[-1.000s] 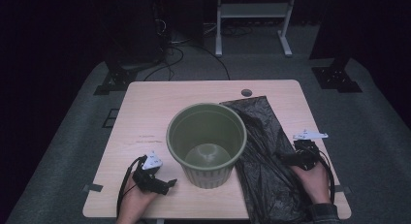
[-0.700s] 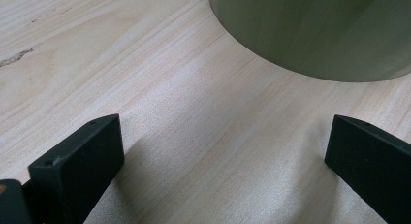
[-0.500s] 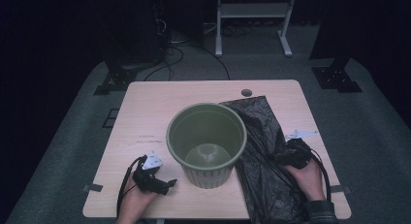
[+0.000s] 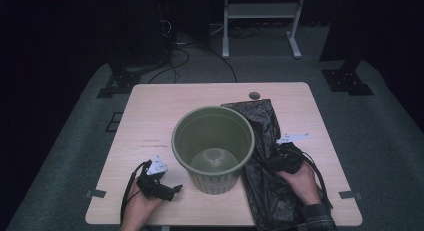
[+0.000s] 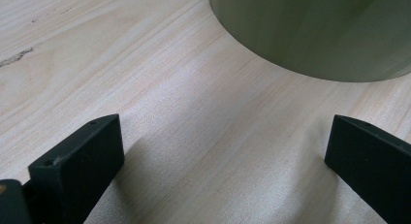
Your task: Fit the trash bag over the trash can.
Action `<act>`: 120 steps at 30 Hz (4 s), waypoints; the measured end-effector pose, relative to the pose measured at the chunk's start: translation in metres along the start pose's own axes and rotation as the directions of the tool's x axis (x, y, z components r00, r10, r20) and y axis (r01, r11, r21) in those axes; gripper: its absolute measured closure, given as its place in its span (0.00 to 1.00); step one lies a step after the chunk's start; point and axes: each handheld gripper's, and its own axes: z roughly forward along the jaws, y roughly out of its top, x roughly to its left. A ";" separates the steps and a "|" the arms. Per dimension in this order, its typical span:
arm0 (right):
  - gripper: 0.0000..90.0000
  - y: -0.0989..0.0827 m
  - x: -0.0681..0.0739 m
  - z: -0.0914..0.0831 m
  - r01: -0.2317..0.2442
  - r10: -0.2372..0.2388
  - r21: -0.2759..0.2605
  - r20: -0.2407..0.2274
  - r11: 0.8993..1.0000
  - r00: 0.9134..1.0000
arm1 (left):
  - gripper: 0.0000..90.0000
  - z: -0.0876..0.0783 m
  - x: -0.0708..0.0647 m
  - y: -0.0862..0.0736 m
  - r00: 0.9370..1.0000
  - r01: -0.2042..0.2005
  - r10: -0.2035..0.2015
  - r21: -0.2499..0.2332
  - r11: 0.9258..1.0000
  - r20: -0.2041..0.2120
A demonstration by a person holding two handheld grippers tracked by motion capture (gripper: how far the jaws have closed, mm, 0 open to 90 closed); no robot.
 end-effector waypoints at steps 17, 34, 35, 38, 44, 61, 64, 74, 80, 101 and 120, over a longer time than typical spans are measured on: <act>0.14 0.012 0.039 0.026 0.108 -0.108 -0.003 0.016 0.994 0.994 | 0.00 0.000 0.000 0.000 1.000 0.000 0.000 0.000 1.000 0.000; 0.52 0.009 0.044 0.020 0.177 -0.176 -0.005 0.040 0.984 0.984 | 0.00 0.000 0.000 0.000 1.000 0.000 0.000 0.000 1.000 0.000; 0.55 0.008 0.043 0.019 0.185 -0.184 -0.008 0.037 0.983 0.982 | 0.00 0.000 0.000 0.000 1.000 0.000 0.000 0.000 1.000 0.000; 0.67 0.006 0.041 0.016 0.190 -0.190 -0.010 0.028 0.982 0.981 | 0.00 0.000 0.000 0.000 1.000 0.000 0.000 0.000 1.000 0.000; 0.94 0.002 0.037 0.010 0.186 -0.186 -0.015 0.006 0.982 0.983 | 0.00 0.000 0.000 0.000 1.000 0.000 0.000 0.000 1.000 0.000; 0.98 0.004 0.042 -0.027 0.177 -0.189 -0.101 -0.128 0.979 0.974 | 0.00 0.000 0.000 0.000 1.000 0.000 0.000 0.000 1.000 0.000; 0.98 0.007 0.046 -0.037 0.193 -0.210 -0.123 -0.149 0.973 0.966 | 0.00 0.000 0.000 0.000 1.000 0.001 -0.001 0.000 1.000 0.000; 0.98 0.016 0.045 -0.063 0.178 -0.233 -0.219 -0.259 0.959 0.937 | 0.00 0.000 0.000 0.000 1.000 0.001 -0.001 -0.001 1.000 0.000; 0.98 0.027 0.051 -0.078 0.224 -0.295 -0.259 -0.281 0.939 0.913 | 0.00 0.000 0.000 0.000 1.000 0.001 -0.001 0.000 1.000 -0.001; 0.98 0.059 0.074 -0.127 0.323 -0.468 -0.381 -0.393 0.866 0.791 | 0.00 0.000 0.000 0.000 1.000 -0.001 0.001 0.002 1.000 0.000; 0.98 0.105 0.091 -0.151 0.325 -0.538 -0.462 -0.467 0.825 0.702 | 0.00 0.000 0.000 0.000 1.000 -0.001 0.001 0.000 1.000 0.000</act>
